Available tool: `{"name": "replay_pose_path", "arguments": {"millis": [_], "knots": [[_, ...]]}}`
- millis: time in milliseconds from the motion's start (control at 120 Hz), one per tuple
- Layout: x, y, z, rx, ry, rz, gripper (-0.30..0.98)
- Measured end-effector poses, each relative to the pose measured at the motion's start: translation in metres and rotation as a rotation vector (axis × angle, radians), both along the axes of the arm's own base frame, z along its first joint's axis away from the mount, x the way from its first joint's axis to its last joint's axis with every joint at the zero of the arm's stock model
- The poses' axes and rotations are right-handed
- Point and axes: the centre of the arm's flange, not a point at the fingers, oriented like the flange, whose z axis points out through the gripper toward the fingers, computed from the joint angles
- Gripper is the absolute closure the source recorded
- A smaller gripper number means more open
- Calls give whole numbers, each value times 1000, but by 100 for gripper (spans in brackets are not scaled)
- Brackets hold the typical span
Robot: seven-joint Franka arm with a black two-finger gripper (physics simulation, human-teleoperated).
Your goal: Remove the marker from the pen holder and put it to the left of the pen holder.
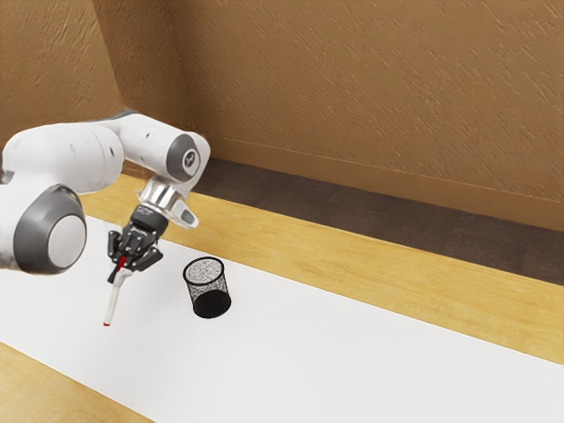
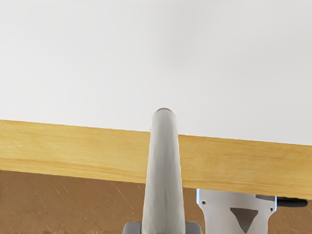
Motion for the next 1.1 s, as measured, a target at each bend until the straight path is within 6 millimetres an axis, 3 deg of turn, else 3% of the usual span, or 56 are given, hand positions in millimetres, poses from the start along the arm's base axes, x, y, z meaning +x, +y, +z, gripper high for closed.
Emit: {"name": "replay_pose_path", "arguments": {"millis": [133, 358, 575, 642, 675, 708, 742, 833, 892, 925, 1017, 1100], "knots": [[-1, 3, -24, 4, 33, 1, 73], [-4, 12, -43, 4, 51, 11, 71], [-5, 14, -48, 3, 53, 20, 41], [-3, 14, -42, 5, 38, 20, 30], [1, 14, -24, 6, 5, 20, 26], [6, 12, 7, 3, -49, 21, 22], [9, 9, 49, -6, -126, 22, 19], [-3, -12, 198, -50, -420, -2, 12], [-23, -32, 261, -76, -578, -40, 9], [-32, -40, 284, -87, -652, -57, 8], [-36, -56, 323, -113, -813, -88, 5], [-34, -60, 342, -130, -903, -97, 3]]}}
